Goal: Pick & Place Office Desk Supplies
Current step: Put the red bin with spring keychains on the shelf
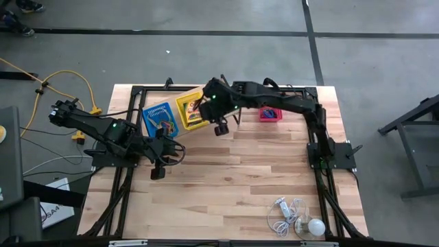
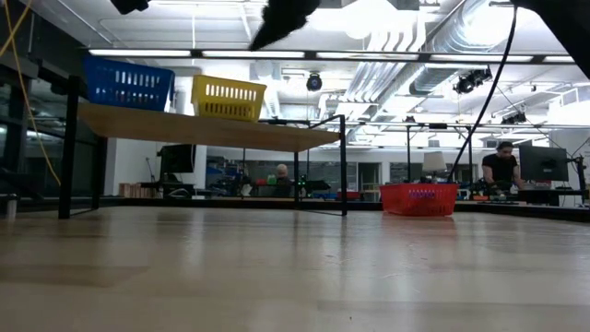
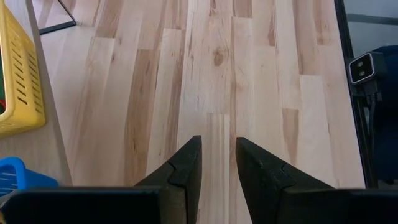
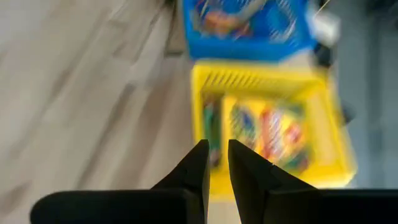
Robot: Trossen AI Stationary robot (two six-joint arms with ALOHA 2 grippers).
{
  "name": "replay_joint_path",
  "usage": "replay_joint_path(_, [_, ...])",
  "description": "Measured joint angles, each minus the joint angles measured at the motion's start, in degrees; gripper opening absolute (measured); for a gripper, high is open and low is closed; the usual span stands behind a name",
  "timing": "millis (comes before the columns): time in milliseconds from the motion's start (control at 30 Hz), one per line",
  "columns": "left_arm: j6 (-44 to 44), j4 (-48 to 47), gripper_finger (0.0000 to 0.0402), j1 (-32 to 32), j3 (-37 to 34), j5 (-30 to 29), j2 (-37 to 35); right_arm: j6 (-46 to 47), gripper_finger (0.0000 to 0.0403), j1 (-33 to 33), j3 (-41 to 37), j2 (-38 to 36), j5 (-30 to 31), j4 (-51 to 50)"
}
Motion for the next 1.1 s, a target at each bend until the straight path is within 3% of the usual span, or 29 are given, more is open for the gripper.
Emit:
replay_joint_path(133, [0.00, 0.70, 0.0094, -0.02, 0.00, 0.01, 0.00, 5.48, 0.0048, -2.50, 0.09, -1.27, -2.82, -5.65])
replay_joint_path(367, [0.00, 0.82, 0.0094, -0.01, 0.00, 0.00, 0.00, 6.96, 0.0048, -3.58, -0.02, -1.25, 3.96, -15.88])
replay_joint_path(767, [0.01, 0.81, 0.0094, -0.01, 0.01, 0.01, 0.00, 19.84, 0.0048, -5.16, -1.10, -1.34, 3.50, -32.34])
replay_joint_path(900, [0.01, 0.83, 0.0094, 0.00, 0.01, 0.00, 0.00, 23.54, 0.0048, -4.98, -7.38, -5.26, 3.05, -33.10])
replay_joint_path(1100, [0.00, 0.97, 0.0094, 0.00, 0.00, 0.00, 0.00, 27.21, 0.0048, -5.16, -26.99, -18.30, 3.56, -22.27])
